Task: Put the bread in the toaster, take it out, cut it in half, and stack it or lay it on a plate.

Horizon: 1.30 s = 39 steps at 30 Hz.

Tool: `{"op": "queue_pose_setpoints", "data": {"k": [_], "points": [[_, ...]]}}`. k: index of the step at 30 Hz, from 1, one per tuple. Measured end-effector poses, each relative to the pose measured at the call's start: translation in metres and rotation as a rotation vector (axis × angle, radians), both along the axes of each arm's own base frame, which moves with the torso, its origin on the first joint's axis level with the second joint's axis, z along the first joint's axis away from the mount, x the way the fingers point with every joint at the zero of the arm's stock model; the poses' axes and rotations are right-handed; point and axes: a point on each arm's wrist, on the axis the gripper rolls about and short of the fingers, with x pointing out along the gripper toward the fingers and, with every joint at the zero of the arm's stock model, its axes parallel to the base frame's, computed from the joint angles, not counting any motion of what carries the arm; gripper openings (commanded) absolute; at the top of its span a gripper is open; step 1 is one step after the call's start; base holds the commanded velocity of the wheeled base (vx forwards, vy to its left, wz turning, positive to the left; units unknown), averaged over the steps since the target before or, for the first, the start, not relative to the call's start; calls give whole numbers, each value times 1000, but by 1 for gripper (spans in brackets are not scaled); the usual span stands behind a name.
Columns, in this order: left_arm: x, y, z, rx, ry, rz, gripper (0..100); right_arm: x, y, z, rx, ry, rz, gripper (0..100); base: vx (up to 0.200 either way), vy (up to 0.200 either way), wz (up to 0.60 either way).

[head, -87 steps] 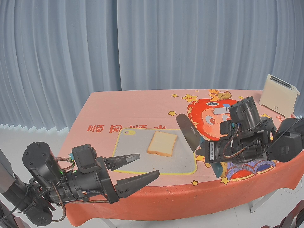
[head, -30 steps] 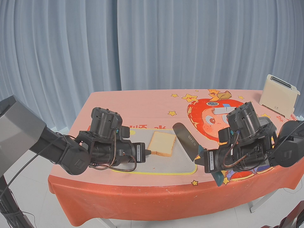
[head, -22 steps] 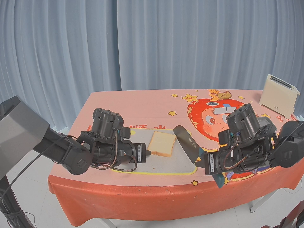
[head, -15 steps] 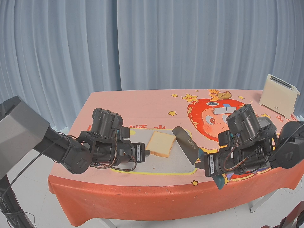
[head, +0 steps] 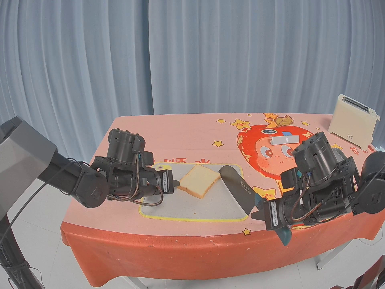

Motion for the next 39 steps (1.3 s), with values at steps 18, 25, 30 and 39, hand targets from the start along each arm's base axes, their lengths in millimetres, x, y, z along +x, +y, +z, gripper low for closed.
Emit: {"op": "queue_pose_setpoints", "data": {"k": [18, 25, 30, 39], "points": [[26, 18, 5, 14, 36, 70, 0, -23, -5, 15, -11, 22, 54, 0, 0, 0, 0], [8, 26, 17, 26, 75, 67, 0, -22, -9, 23, 13, -8, 37, 0, 0, 0, 0], [-7, 30, 27, 23, 70, 59, 0, -16, -8, 22, 10, -17, 19, 0, 0, 0, 0], [-8, 21, 19, 35, 90, 37, 0, -5, -1, 8, -24, 19, 8, 0, 0, 0, 0]]}}
